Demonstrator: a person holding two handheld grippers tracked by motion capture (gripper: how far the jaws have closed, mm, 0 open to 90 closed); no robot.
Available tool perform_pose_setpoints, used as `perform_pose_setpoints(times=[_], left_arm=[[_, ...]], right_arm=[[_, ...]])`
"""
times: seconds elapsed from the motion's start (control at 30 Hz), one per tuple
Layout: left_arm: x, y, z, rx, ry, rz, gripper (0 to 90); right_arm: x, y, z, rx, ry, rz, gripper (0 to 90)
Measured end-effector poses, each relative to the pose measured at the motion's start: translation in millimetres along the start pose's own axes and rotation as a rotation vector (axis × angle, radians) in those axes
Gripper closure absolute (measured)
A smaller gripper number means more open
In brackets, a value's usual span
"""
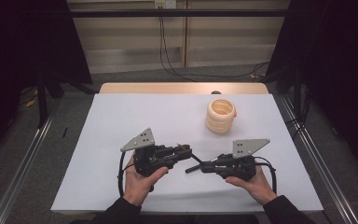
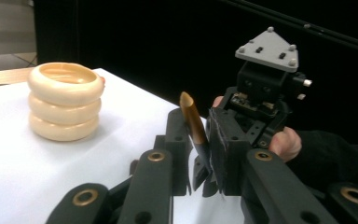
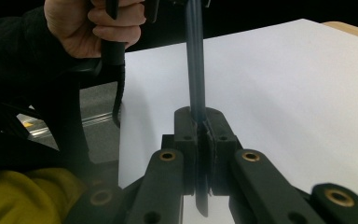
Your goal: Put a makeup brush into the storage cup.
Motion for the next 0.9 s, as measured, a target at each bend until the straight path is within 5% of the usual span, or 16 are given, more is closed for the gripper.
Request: perform_pose_setpoints(times=[0.2,0.5,0.67,0.9], left_arm=[[-5.4,-2.4,-1.0,-0.001,0.027,0.002,83.6],[-9.7,-6.2,-0.6,-0.011,0.028,0.0,84.2],[-7.8,-5.5,-0.1,-0.001,0.007,-0.01,84.3],[-1.7,-3.2,2.6,0.002,-0.009,0.004,84.3]], right_arm=[[2.9,2.5,-6.3,0.023,-0.017,0.005,84.3],[2.4,0.6,-4.3,-0.014,-0.035,-0.022,81.2],[4.0,1.0,-4.6,-0.001,-0.046,-0.036,67.7],[0.8,-0.9,-2.0,-0.017,-0.004,-0.043,44.9]])
Point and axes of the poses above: each handheld gripper's, and its own axes: z roughly backward along the jaws, y roughly out of its underside, x roughly to its left, the point moved 7 cm from there along -z, roughly forward along the jaws, and after that the axes turned 4 degrees about x, right-handed, at the moved point
